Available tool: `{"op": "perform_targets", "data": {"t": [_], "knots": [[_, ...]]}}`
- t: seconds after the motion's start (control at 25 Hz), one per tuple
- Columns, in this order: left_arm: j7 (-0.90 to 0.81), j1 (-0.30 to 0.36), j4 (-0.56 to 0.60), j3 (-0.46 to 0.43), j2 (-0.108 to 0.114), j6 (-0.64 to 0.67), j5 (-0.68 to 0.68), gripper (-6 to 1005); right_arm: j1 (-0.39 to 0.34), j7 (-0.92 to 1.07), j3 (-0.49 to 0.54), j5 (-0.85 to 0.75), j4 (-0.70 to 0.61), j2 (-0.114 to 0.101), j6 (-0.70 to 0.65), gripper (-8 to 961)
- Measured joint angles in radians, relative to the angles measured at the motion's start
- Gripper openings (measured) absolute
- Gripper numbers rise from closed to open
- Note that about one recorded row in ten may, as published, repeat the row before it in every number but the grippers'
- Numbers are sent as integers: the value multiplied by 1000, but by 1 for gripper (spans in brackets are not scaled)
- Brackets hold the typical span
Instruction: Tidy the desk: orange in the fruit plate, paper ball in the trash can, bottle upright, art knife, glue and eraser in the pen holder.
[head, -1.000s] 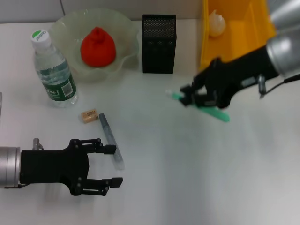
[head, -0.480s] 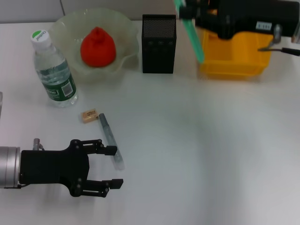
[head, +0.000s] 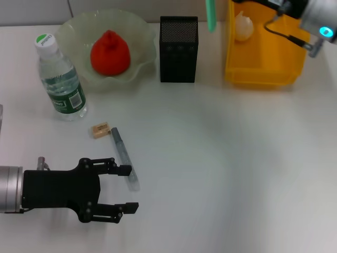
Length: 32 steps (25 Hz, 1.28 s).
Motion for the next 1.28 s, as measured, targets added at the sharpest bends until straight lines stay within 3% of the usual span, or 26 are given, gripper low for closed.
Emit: {"op": "perform_targets", "data": {"t": [0.32, 0.6, 1.04, 1.28], "knots": [[9, 4, -2, 0, -2, 0, -5, 736, 136, -198, -3, 99, 188, 5, 188, 174], [11, 5, -13, 0, -2, 0, -7, 733, 216, -283, -3, 115, 278, 7, 307, 175], [13, 5, -14, 0, -5, 0, -8, 728, 258, -358, 7, 120, 322, 11, 337, 176], [14, 2, -14, -6, -5, 6, -9, 726, 257, -538, -1, 294, 392, 11, 308, 177]]}}
